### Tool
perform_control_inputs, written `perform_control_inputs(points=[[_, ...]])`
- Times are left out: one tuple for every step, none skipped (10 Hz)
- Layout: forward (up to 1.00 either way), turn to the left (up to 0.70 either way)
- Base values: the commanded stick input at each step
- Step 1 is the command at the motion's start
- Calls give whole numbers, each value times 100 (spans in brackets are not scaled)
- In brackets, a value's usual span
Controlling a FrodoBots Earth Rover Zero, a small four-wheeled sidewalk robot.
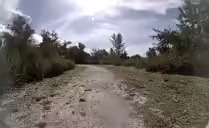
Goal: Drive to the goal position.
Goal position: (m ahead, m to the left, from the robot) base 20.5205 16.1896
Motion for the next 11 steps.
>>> perform_control_inputs(points=[[85,0],[85,0],[85,0],[85,0],[85,0],[85,0],[85,0],[85,0],[85,0],[85,0],[85,0]])
